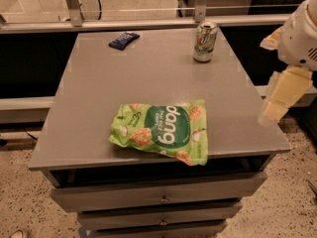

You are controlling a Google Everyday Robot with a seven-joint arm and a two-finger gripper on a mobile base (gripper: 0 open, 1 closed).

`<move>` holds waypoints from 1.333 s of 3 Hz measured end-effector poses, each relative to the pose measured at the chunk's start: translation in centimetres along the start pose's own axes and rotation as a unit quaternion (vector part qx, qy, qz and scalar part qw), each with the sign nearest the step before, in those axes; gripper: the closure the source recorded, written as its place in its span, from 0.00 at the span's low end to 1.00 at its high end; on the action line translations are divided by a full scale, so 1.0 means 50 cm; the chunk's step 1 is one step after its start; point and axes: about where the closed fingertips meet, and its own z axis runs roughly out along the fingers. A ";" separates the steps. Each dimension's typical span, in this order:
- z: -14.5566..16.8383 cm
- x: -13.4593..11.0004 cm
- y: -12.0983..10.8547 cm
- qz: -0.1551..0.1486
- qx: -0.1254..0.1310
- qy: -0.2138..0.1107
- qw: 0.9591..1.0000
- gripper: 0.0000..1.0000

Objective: Move 7up can near green rice chip bag

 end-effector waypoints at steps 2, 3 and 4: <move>0.144 -0.027 -0.188 0.069 0.051 -0.084 0.993 0.00; 0.206 -0.048 -0.286 0.109 0.077 -0.127 0.983 0.00; 0.274 -0.079 -0.366 0.141 0.092 -0.171 0.971 0.00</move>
Offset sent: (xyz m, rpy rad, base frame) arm 0.1941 -0.0081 -0.0599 0.3090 -0.2118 -0.2050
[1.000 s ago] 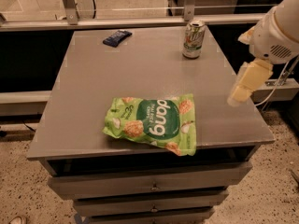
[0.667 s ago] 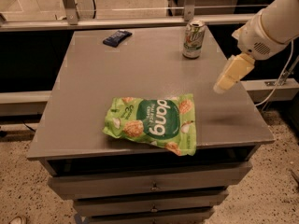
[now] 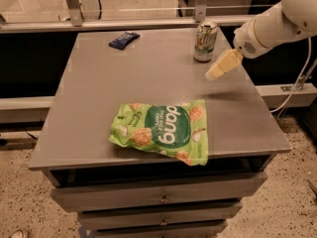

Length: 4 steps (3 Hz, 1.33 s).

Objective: Move 7up can near green rice chip bag

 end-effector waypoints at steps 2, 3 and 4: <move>0.140 -0.050 -0.079 0.062 -0.006 -0.131 0.989 0.00; 0.183 -0.096 -0.089 0.075 -0.018 -0.183 0.980 0.17; 0.178 -0.126 -0.105 0.070 -0.019 -0.222 0.972 0.40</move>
Offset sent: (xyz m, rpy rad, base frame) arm 0.1194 0.0337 -0.0224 0.4514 -0.1731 0.0055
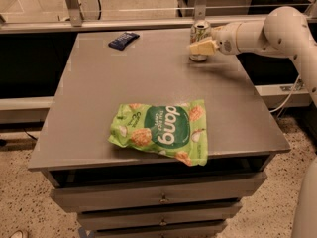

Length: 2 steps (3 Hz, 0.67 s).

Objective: Move 7up can near green rice chip bag

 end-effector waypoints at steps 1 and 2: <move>-0.008 -0.011 -0.011 -0.010 0.007 -0.026 1.000 0.63; -0.013 -0.018 -0.018 -0.020 0.015 -0.048 0.999 0.94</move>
Offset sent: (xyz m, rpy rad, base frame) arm 0.0021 -0.0169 0.0186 0.0510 -0.1433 -0.0086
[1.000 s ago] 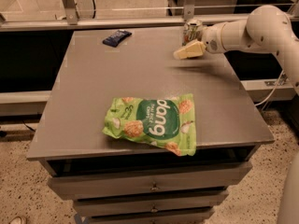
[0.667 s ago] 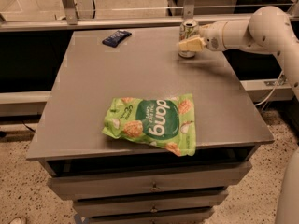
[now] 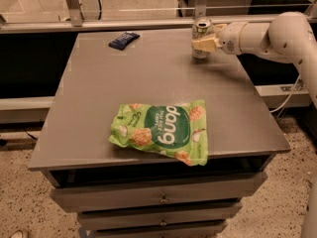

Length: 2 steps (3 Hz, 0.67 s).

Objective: Move 7up can near green rice chip bag

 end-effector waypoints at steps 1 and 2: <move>-0.002 -0.002 -0.002 -0.004 0.003 -0.008 1.000 1.00; -0.002 -0.003 -0.002 -0.004 0.003 -0.009 1.000 1.00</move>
Offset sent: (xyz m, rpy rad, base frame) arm 0.0001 -0.0011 0.0016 0.0061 -0.0178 -0.0002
